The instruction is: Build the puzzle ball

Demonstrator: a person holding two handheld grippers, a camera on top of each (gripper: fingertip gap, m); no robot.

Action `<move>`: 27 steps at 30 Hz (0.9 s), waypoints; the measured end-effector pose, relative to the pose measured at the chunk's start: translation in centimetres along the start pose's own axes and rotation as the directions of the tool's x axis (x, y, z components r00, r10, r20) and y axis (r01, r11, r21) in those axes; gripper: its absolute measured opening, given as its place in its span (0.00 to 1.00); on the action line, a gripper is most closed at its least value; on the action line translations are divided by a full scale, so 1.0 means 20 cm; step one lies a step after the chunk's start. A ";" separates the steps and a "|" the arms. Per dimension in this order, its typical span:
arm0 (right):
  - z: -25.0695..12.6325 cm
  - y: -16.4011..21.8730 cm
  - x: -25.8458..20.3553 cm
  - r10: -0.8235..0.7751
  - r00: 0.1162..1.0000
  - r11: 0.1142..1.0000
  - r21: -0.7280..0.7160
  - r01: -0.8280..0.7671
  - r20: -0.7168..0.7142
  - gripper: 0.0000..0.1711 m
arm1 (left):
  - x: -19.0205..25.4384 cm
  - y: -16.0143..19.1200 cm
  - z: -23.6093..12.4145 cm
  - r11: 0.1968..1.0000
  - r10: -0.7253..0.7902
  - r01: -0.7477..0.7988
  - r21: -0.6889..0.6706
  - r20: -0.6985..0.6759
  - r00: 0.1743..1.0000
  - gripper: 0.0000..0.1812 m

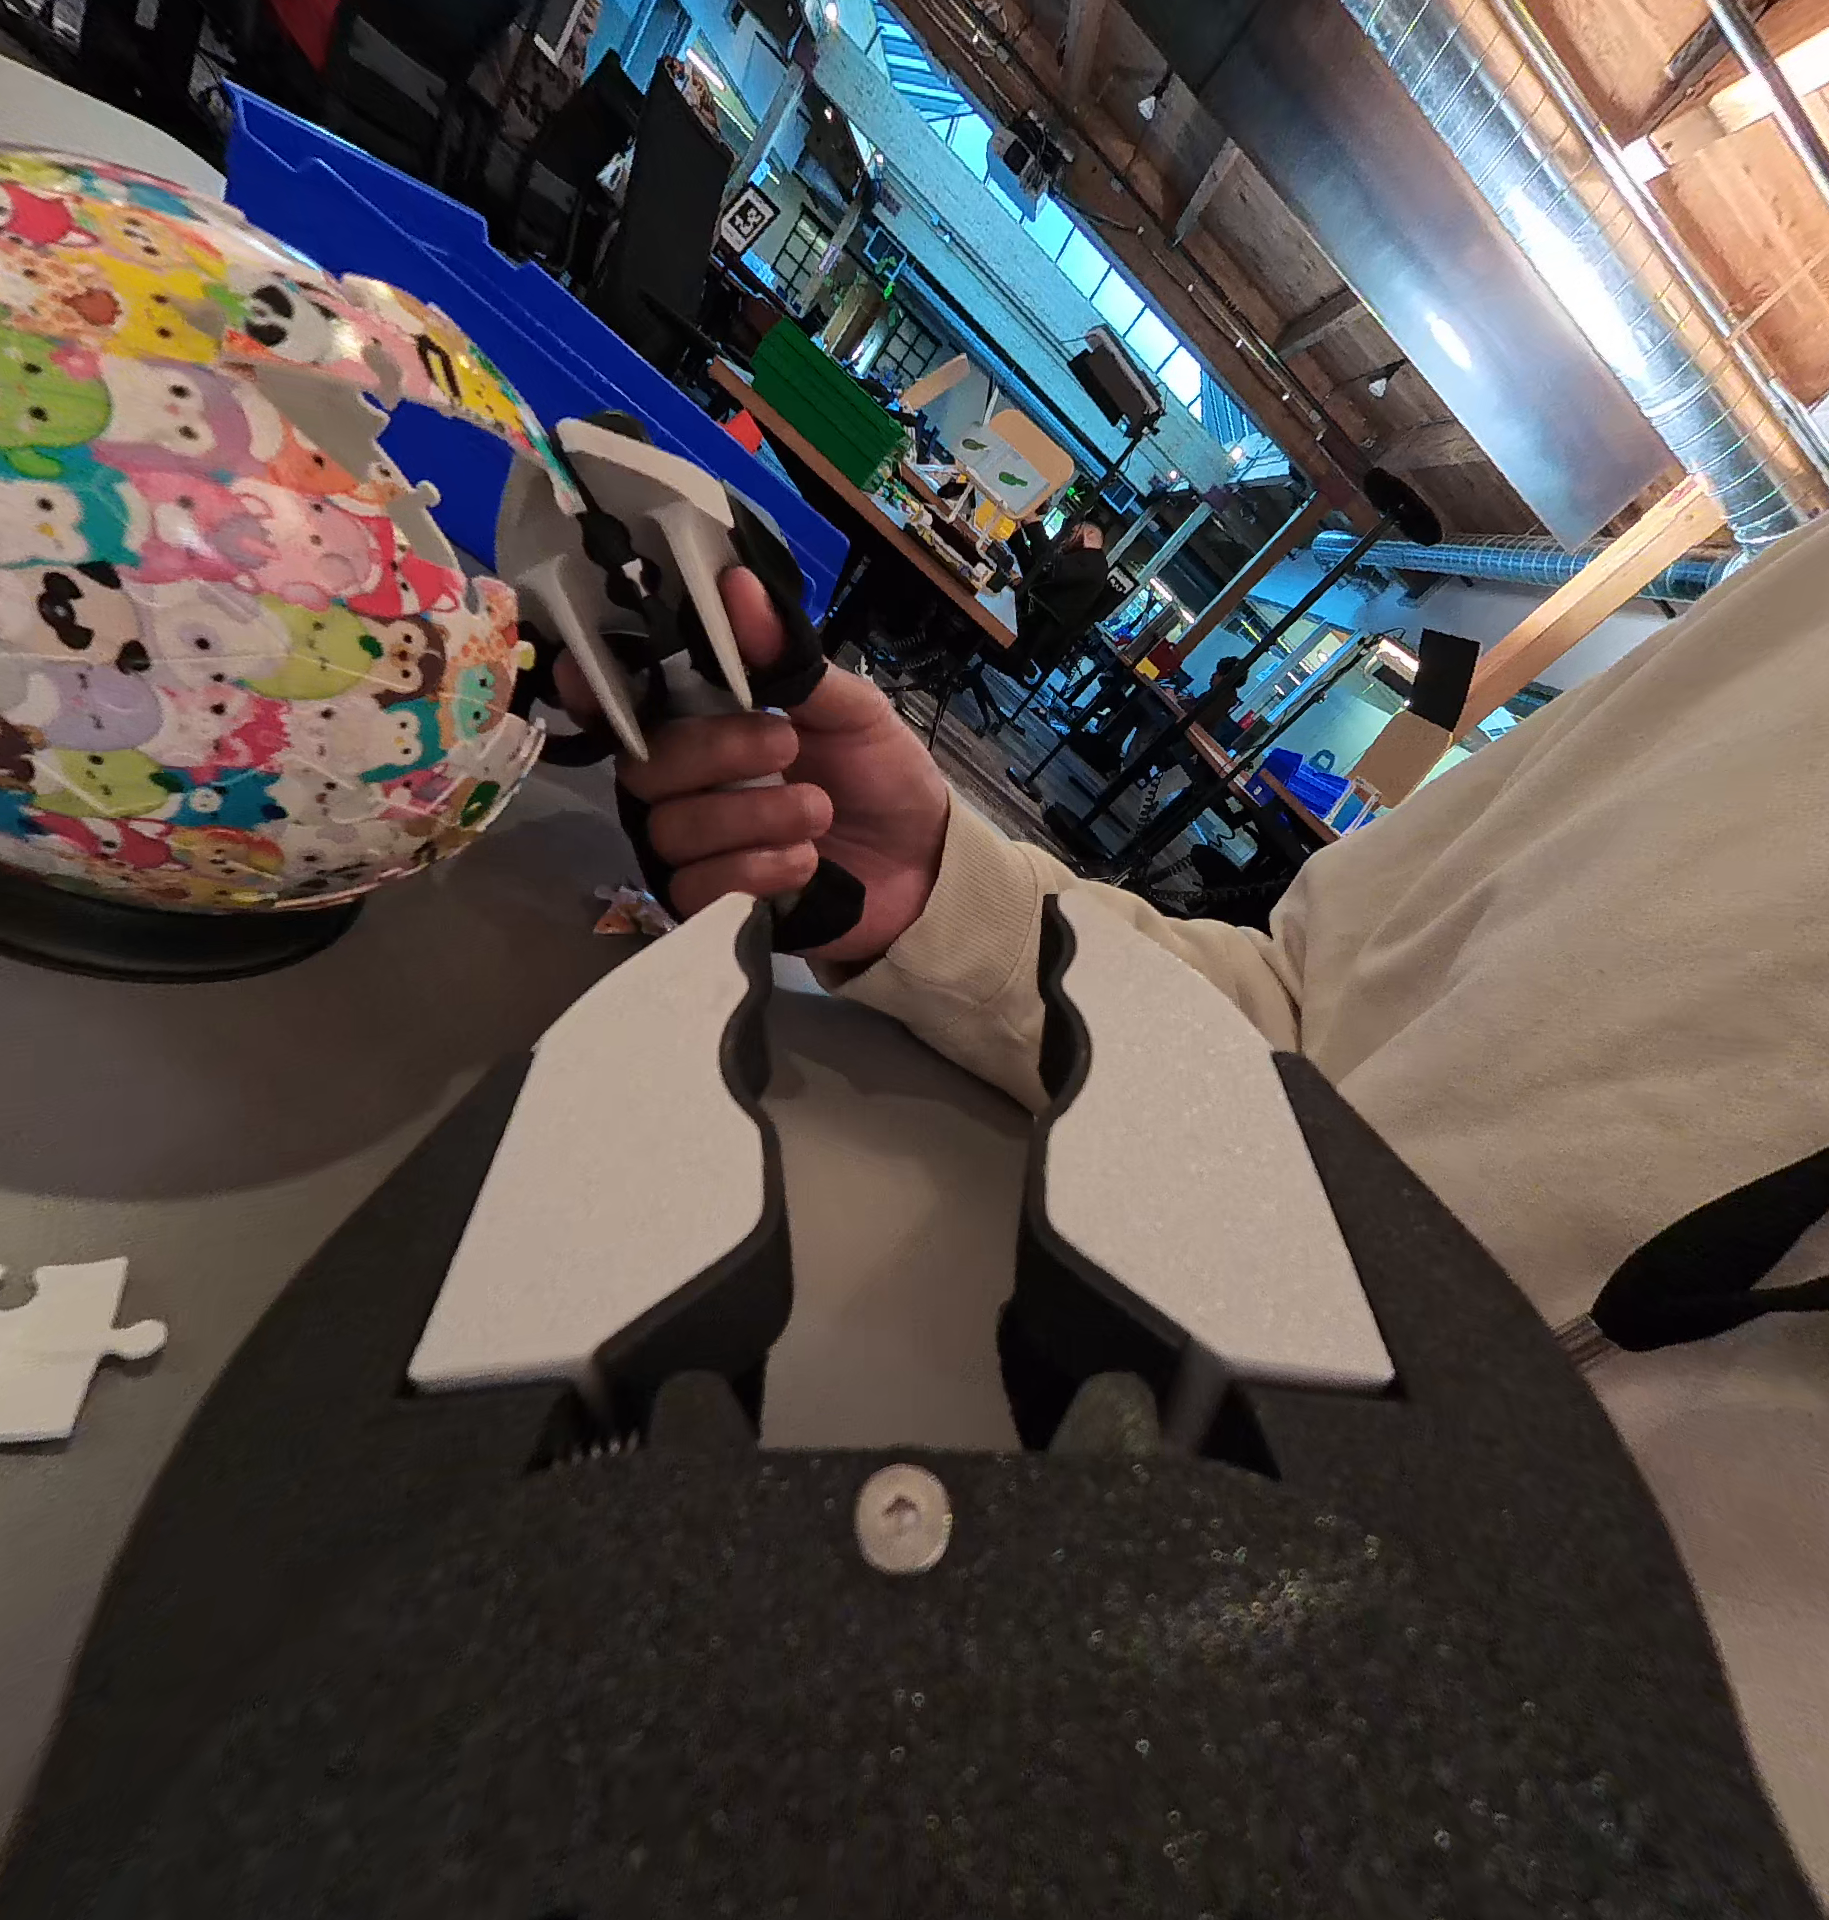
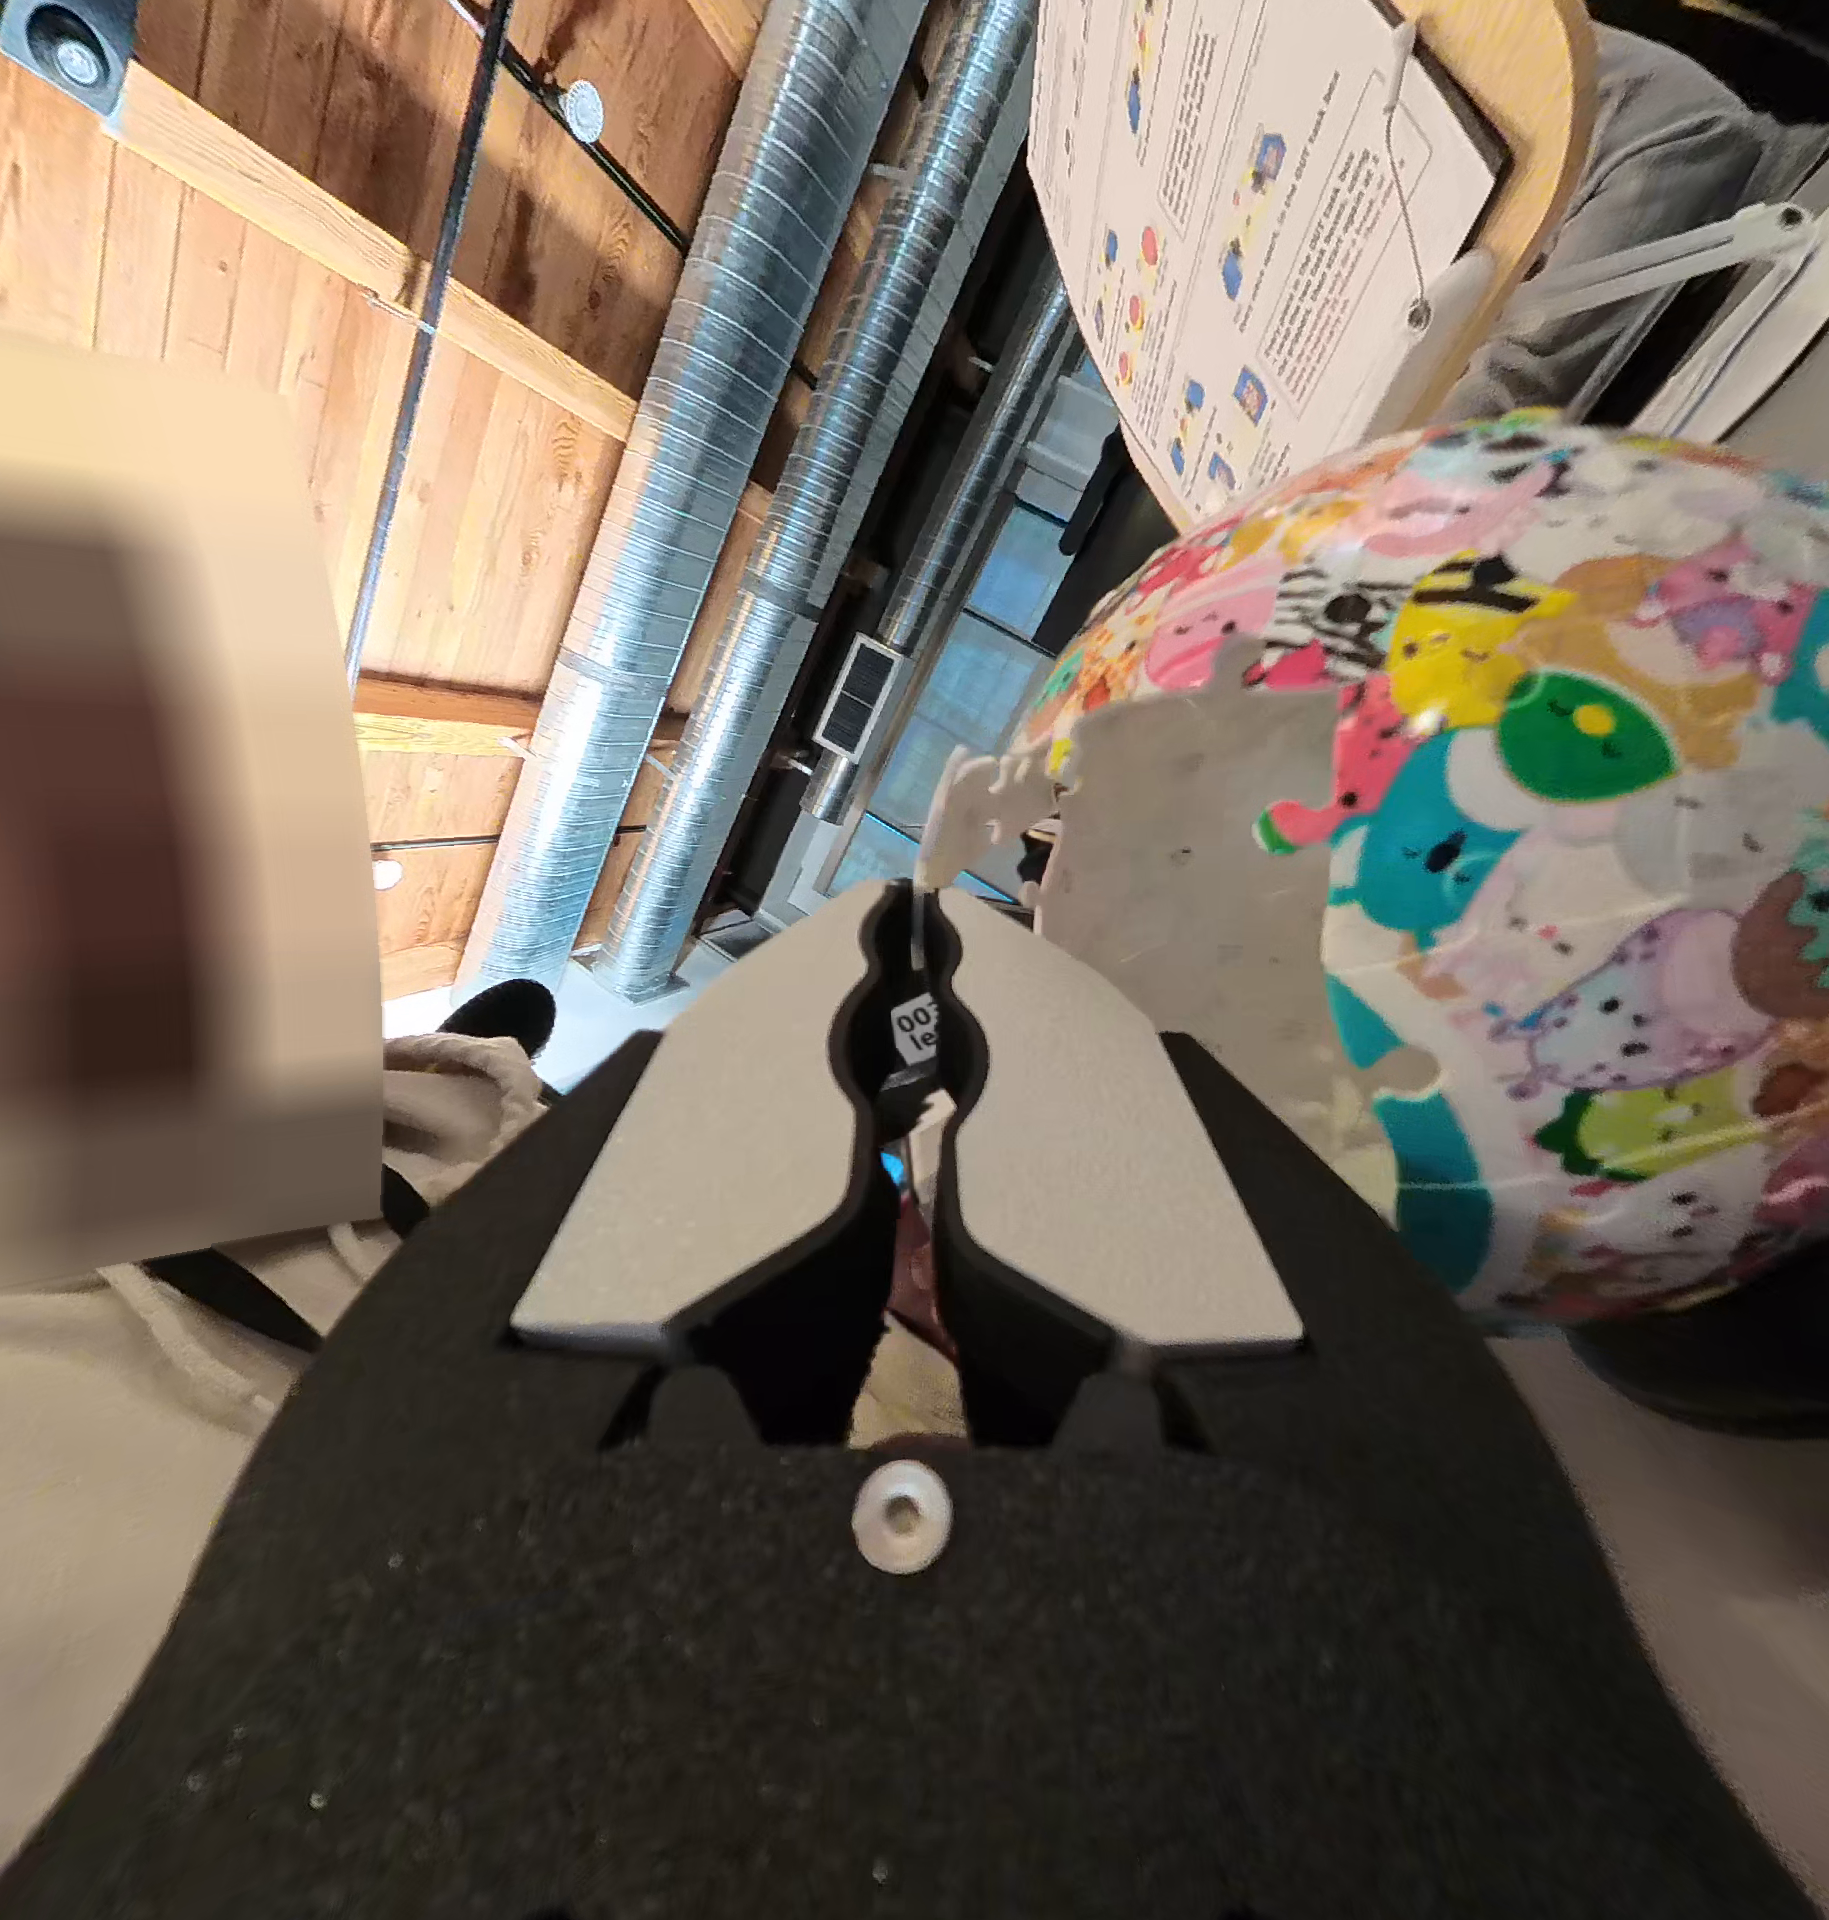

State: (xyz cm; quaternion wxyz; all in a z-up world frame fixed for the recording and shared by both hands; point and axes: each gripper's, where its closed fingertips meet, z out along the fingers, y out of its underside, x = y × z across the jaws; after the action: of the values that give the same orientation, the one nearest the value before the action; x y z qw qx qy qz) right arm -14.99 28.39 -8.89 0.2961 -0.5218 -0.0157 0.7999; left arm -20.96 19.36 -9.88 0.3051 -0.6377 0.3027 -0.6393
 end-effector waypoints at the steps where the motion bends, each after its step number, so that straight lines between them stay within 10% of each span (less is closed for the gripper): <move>1: -0.01 -0.01 0.00 0.002 1.000 1.000 0.002 -0.002 0.001 0.01 | 0.00 0.00 0.00 1.000 0.000 0.000 0.000 0.001 1.000 0.27; 27: -0.05 -0.03 0.01 0.172 0.982 0.985 -0.022 -0.171 0.072 0.01 | 0.00 0.01 0.03 1.000 -0.001 0.001 -0.008 0.000 1.000 0.27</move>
State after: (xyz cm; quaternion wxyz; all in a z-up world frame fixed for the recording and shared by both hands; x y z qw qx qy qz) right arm -13.99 28.82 -9.31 0.2213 -0.4935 0.0122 0.8410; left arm -20.33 19.30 -10.03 0.3024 -0.6389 0.3050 -0.6382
